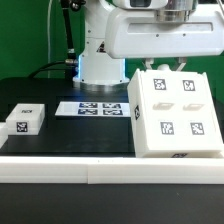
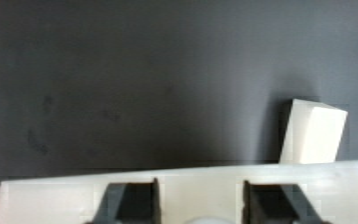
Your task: Assemble cabinet
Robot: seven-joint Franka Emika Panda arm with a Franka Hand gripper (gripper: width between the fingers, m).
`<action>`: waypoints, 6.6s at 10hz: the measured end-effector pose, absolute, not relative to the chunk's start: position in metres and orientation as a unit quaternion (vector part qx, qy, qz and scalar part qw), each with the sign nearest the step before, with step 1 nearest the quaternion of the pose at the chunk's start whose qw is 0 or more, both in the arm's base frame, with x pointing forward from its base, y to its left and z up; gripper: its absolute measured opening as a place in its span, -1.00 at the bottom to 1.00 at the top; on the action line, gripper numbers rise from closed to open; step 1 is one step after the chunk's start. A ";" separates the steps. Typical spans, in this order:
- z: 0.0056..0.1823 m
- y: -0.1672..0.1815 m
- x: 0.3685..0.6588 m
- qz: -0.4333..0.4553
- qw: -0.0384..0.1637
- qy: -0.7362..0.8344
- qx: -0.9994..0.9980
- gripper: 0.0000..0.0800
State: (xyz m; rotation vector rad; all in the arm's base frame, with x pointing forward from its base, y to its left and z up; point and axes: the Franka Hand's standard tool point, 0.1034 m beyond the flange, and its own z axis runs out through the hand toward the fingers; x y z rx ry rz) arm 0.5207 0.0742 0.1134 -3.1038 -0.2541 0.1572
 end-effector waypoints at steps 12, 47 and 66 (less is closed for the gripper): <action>0.138 0.070 0.539 0.077 0.012 -0.087 -0.993 -0.50; 0.082 -0.156 0.412 -0.001 -0.016 -0.071 -0.997 0.99; 0.011 -0.179 0.402 0.021 -0.043 -0.091 -0.995 0.41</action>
Offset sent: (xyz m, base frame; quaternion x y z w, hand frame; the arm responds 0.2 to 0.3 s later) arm 0.0159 -0.0107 0.0390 -0.0057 -0.0568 -0.0120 0.9983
